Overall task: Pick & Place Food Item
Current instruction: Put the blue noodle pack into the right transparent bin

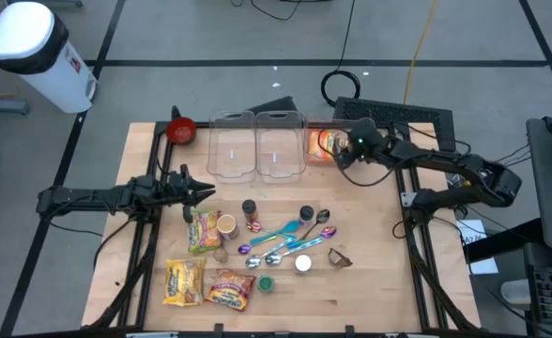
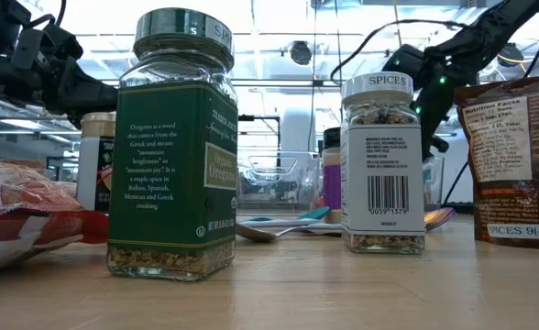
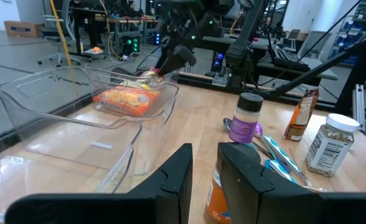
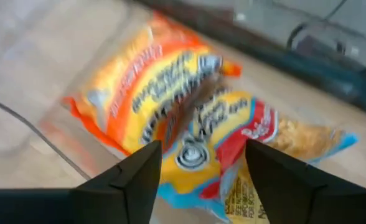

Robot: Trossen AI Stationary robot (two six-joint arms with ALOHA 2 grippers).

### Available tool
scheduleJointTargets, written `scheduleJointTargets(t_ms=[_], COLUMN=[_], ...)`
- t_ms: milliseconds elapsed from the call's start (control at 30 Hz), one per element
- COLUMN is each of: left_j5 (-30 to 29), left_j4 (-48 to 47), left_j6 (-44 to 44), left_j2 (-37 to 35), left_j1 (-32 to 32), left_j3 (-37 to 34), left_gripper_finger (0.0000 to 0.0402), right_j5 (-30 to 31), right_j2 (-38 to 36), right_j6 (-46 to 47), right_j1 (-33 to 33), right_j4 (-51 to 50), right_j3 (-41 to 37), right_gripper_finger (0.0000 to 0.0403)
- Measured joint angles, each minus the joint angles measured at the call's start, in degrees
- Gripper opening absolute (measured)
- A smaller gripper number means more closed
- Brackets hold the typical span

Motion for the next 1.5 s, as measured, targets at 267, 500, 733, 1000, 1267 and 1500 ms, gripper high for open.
scheduleJointTargets(t_ms=[267, 500, 733, 1000, 1267, 1500], left_j5=[0.00, 0.00, -0.02, -0.01, -0.01, 0.00], left_j4=[0.00, 0.01, 0.01, 0.02, 0.01, 0.01], left_j6=[0.00, 0.00, 0.01, 0.00, 0.00, 0.00], left_j2=[0.02, 0.02, 0.01, 0.00, 0.01, 0.00], left_j1=[0.00, 0.00, 0.00, 0.00, 0.00, 0.00], left_j3=[0.00, -0.01, -0.01, 0.00, 0.00, 0.00], left_gripper_finger=[0.0081, 0.0081, 0.0081, 0.0081, 0.0081, 0.0081], right_j5=[-2.32, -2.64, -4.44, -7.52, -8.77, -8.33], right_j2=[-7.51, -4.14, 3.64, 12.01, 16.11, 17.84], right_j6=[-4.05, -6.10, -11.75, -11.72, -11.73, -12.76], right_j1=[-0.77, -1.18, -3.96, -6.58, -6.80, -6.91], right_j4=[-2.47, -18.32, -20.82, -25.50, -25.70, -23.93], right_j3=[3.22, 14.16, 16.83, 16.68, 16.68, 16.68], right_gripper_finger=[0.0213, 0.0112, 0.0009, 0.0002, 0.0001, 0.0001])
